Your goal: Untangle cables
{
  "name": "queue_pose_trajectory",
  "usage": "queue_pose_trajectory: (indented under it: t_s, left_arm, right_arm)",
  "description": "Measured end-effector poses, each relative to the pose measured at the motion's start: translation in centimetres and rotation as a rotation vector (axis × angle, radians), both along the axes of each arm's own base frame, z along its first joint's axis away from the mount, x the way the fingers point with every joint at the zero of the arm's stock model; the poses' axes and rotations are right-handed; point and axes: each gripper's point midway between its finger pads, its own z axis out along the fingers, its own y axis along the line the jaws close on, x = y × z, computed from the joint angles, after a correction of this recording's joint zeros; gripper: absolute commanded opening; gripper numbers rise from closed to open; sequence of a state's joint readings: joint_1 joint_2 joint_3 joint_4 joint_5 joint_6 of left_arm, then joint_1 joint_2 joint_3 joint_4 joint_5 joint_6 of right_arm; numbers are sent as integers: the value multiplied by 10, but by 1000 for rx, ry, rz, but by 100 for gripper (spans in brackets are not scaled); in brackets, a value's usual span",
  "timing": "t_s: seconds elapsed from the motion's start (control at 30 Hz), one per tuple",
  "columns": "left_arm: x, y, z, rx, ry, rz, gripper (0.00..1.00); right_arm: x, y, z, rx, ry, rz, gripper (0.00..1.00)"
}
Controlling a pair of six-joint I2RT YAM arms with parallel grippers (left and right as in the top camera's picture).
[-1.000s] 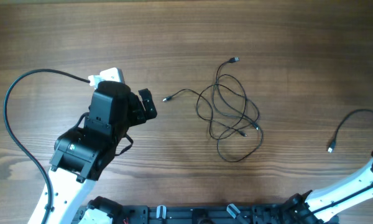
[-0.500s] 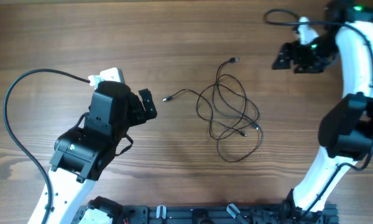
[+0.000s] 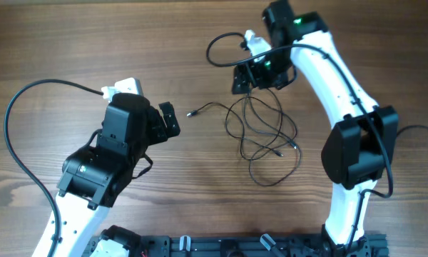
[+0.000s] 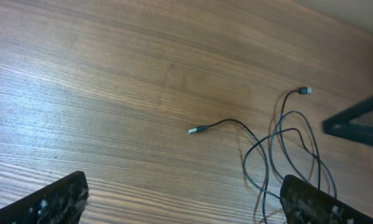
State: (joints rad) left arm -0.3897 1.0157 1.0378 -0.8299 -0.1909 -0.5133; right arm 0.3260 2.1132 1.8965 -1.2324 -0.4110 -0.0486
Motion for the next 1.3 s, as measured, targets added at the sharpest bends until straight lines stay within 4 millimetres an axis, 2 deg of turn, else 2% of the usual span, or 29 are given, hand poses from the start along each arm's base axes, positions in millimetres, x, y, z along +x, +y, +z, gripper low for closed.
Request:
queue_pose_trajectory:
  t_s: [0.13,0.17,0.23,0.3,0.4,0.5,0.57,0.6,0.67,0.7,0.8,0.97,1.0,1.03,1.07,1.1,1.13,1.17,1.2,1.23,1.3]
  left_arm:
    - [0,0,0,0,0,0,100]
    - [0,0,0,0,1,0,100]
    - [0,0,0,0,0,0,100]
    - [0,0,0,0,1,0,100]
    - [0,0,0,0,0,0,100]
    - [0,0,0,0,0,0,100]
    - [0,0,0,0,0,0,100]
    - [0,0,0,0,1,0,100]
    - [0,0,0,0,0,0,100]
    - [0,0,0,0,0,0,100]
    - [0,0,0,0,0,0,100]
    - [0,0,0,0,1,0,100]
    - [0,0,0,0,1,0,100]
    - [0,0,0,0,0,0,100]
    - [0,0,0,0,1,0,100]
    - [0,0,0,0,0,0,100]
    - [0,0,0,0,1,0,100]
    - [0,0,0,0,1,0,100]
    - [0,0,0,0,0,0,100]
    - [0,0,0,0,0,0,100]
    - [0,0,0,0,0,0,100]
  right_arm:
    - [-19,34,-30,0,30,13,89]
    - [-17,47,-38,17,13,-18,88]
    - [-16,53,-49,25,33,-94,85]
    - [-14,52,-58,23,54,-178,84]
    - [-15,39,-75,-39,90,-312,84]
    - [-19,33,-88,-69,109,-371,84]
    - [-8,37,-90,-39,61,-383,79]
    - [-1,40,-90,-18,34,-386,75]
    - [12,46,-89,24,-18,-394,33]
    - [15,48,-91,36,-36,-396,5]
    - [17,48,-98,50,-54,-402,4]
    - [19,48,-92,54,-81,-370,4]
    - [21,47,-83,61,-101,-363,4]
    - [27,47,-65,82,-147,-358,4]
    - [39,46,-28,130,-240,-358,4]
    - [54,45,32,208,-381,-368,4]
    - [63,41,73,260,-489,-380,4]
    - [66,33,131,328,-621,-400,4]
    - [63,18,198,399,-783,-434,4]
    - [54,2,257,459,-924,-467,5]
    - [35,-22,328,534,-1110,-517,5]
